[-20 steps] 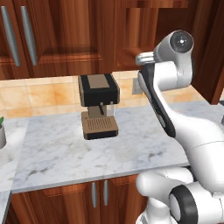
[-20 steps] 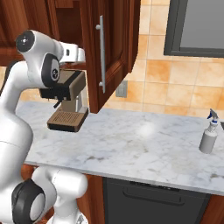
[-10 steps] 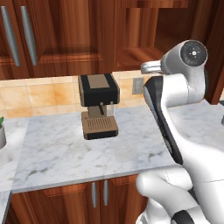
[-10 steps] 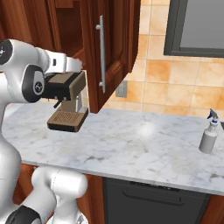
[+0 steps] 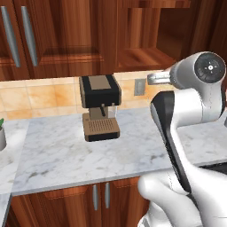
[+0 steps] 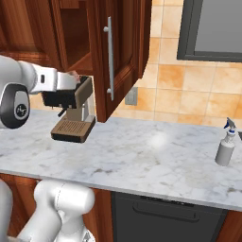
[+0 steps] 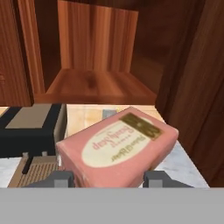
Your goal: Locate and retrieve the spray and bar soap from the cabinet. Place them next to the sink.
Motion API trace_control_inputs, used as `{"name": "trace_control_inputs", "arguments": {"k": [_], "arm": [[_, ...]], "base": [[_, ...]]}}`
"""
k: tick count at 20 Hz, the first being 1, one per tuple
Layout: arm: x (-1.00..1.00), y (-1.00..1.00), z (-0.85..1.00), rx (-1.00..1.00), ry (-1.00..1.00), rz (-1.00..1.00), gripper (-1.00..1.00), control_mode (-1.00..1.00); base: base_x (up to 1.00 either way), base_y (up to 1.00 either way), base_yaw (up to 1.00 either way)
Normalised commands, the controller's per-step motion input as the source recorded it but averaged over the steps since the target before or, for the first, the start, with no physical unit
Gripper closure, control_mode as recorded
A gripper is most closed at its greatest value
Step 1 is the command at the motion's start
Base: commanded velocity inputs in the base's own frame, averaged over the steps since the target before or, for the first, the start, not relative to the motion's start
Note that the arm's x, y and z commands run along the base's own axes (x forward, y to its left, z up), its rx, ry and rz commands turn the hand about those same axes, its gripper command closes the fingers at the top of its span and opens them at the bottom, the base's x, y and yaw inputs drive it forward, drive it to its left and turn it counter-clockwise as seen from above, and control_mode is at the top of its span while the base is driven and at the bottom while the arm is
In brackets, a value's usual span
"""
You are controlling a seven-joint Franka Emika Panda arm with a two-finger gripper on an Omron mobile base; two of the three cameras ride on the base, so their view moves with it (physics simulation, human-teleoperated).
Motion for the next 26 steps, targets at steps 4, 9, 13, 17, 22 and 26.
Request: {"name": "trace_control_inputs", "arguments": {"k": [4,9,13,17,22,26], "arm": [[-0.67,0.00,0.00,0.00,0.00,0.00,1.00,-1.00],[-0.68,0.01,-0.01,0.00,0.00,0.00,1.00,-1.00],[-0.69,0.02,-0.03,0.00,0.00,0.00,1.00,-1.00],[-0.59,0.00,-0.06,0.00,0.00,0.00,1.00,-1.00],[-0.57,0.00,-0.05,0.00,0.00,0.00,1.00,-1.00],[-0.49,-0.01,0.00,0.00,0.00,0.00,1.00,-1.00]], "base": [[0.00,0.00,0.00],[0.00,0.00,0.00],[0.00,0.00,0.00],[0.00,0.00,0.00],[0.00,0.00,0.00],[0.00,0.00,0.00]]}}
